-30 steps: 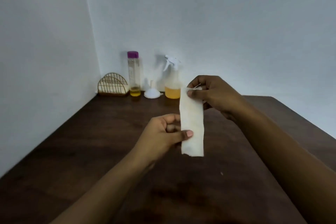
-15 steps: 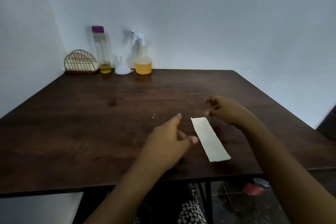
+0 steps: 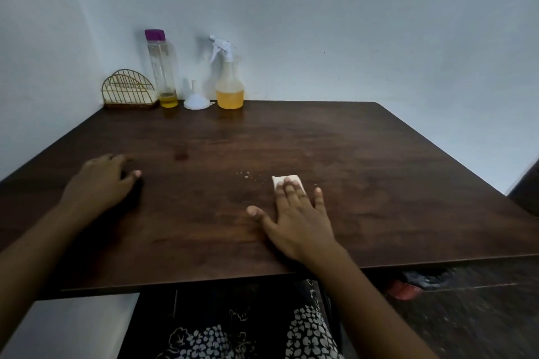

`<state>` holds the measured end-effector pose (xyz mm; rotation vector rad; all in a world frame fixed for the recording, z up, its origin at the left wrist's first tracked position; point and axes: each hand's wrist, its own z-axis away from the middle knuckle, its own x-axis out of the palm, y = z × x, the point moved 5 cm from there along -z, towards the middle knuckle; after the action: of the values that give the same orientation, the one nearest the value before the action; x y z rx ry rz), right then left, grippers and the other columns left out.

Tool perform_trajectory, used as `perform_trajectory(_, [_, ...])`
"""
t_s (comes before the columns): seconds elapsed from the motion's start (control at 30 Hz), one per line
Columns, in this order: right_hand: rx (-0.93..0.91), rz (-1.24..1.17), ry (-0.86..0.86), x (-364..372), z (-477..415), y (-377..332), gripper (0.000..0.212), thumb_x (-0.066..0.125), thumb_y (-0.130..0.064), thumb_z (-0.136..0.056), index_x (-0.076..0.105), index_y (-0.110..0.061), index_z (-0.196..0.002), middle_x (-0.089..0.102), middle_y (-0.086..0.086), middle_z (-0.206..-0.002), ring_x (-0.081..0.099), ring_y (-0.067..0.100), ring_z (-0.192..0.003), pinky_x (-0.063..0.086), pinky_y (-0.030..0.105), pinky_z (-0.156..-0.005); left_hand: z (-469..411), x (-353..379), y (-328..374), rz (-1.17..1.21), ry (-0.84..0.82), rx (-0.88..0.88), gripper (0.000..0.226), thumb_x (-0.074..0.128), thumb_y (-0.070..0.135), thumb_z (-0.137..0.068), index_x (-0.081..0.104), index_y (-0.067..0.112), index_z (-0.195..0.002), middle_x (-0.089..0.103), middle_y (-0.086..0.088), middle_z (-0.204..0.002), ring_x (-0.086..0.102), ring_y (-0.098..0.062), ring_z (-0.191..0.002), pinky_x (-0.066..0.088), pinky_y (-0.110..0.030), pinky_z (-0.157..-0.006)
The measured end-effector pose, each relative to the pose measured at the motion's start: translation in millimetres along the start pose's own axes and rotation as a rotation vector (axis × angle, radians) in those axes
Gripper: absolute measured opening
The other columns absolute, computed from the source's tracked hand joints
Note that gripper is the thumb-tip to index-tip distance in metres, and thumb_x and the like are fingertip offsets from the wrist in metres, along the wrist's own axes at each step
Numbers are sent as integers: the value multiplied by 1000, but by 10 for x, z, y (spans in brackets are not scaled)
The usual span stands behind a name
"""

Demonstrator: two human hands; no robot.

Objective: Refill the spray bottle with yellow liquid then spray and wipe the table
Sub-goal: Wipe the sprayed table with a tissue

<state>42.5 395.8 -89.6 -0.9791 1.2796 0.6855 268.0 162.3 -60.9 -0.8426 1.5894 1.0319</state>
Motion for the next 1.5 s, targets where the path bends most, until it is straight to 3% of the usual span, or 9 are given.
perform_trajectory(0.1, [33,-2,-31,-27,-9,182,95,3,-77,-77,3,-17,-150,-3,-4,-159,-10,8,-144,-15,47,-112,-47,96,-112,32,0,-27,48,47,45,-92,51,17,-131,50,-16,-135,46,-36,-122,44,-50,-96])
perform_trajectory(0.27, [380,72,8,-222,44,986,89,6,-73,-83,2,-14,-150,-1,0,-159,-7,12,-145,-9,52,-114,-70,155,-168,64,10,-37,49,46,45,-92,49,18,-133,47,-16,-139,44,-37,-124,41,-50,-99])
perform_trajectory(0.5, [-6,23,-36,74,-152,-257,103,-3,-78,-70,1,-15,-150,-3,0,-159,-10,11,-145,-17,46,-111,-81,168,-165,47,54,3,47,45,41,-94,49,15,-133,46,-17,-140,44,-38,-125,37,-48,-101])
perform_trajectory(0.63, [153,35,-32,-90,-189,389,86,10,-73,-84,-1,-18,-150,-3,-3,-159,-8,10,-145,-14,50,-112,-109,184,-172,40,60,14,48,45,41,-94,49,15,-134,46,-17,-141,43,-38,-126,37,-48,-102])
perform_trajectory(0.77, [422,37,-45,-206,-214,837,90,7,-73,-85,-2,-11,-150,-6,5,-159,-11,16,-145,-12,51,-113,-147,214,-179,13,72,24,47,44,41,-94,49,16,-133,46,-16,-141,44,-38,-125,38,-49,-102])
perform_trajectory(0.97, [83,23,-118,37,-504,-50,89,7,-74,-84,-4,-15,-149,-9,1,-158,-13,14,-144,-17,48,-111,-377,316,-209,-29,-46,4,53,34,54,-93,38,29,-140,31,-8,-152,30,-33,-137,26,-59,-108])
perform_trajectory(1.2, [444,35,-82,-242,-752,947,90,7,-74,-84,-5,-13,-149,-9,4,-158,-13,17,-145,-12,52,-113,-610,333,-198,-29,-83,-1,59,33,60,-91,35,29,-141,27,-9,-154,26,-34,-139,21,-62,-108])
perform_trajectory(1.37, [164,33,-115,-21,-1071,157,90,4,-74,-84,-4,-14,-150,-7,4,-158,-12,17,-145,-17,49,-111,-616,321,-181,6,-29,-10,55,35,54,-93,38,28,-141,28,-9,-154,26,-32,-140,20,-60,-109])
perform_trajectory(1.5, [279,40,-81,-178,-1150,731,86,6,-73,-85,-1,-17,-150,-6,2,-158,-9,16,-145,-16,52,-111,-687,332,-273,56,2,-8,51,37,53,-93,44,28,-137,37,-8,-150,33,-32,-136,27,-57,-108])
